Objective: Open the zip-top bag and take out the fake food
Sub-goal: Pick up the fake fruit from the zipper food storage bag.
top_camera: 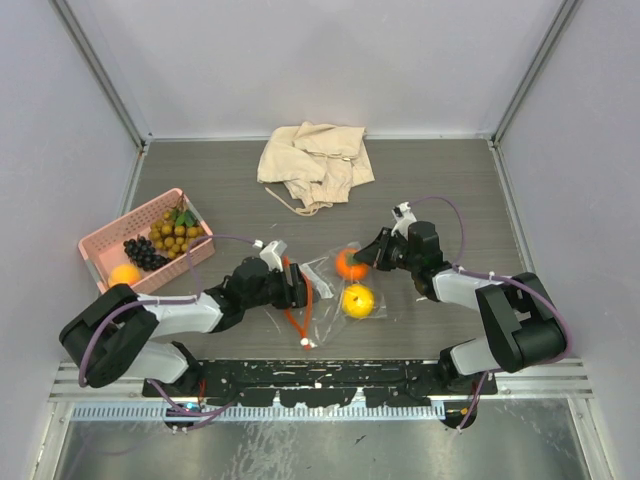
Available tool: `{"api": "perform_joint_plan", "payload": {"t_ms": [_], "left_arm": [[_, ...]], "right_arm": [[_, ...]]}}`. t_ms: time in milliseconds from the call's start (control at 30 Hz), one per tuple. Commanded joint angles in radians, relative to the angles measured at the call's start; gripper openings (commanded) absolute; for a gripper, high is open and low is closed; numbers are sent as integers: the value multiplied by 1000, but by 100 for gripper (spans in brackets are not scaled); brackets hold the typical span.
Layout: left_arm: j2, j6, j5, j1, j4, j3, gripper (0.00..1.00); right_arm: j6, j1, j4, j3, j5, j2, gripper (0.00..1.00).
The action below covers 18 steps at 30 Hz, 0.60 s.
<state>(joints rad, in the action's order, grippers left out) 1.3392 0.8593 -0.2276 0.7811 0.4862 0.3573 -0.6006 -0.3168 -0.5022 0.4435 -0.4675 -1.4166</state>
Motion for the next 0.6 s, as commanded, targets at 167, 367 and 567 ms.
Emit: {"api": "perform_joint_plan", "payload": {"t_ms": [167,367,567], "left_arm": [[67,24,40,22,165,48,73],[54,37,64,25,183,29,73],[27,46,86,27,201,7,73]], "right_arm": [[10,-7,-90,-38,-79,1,4],[-23,-4,-306,-161,-59,236,24],[5,33,-128,-129,103,315,37]]}}
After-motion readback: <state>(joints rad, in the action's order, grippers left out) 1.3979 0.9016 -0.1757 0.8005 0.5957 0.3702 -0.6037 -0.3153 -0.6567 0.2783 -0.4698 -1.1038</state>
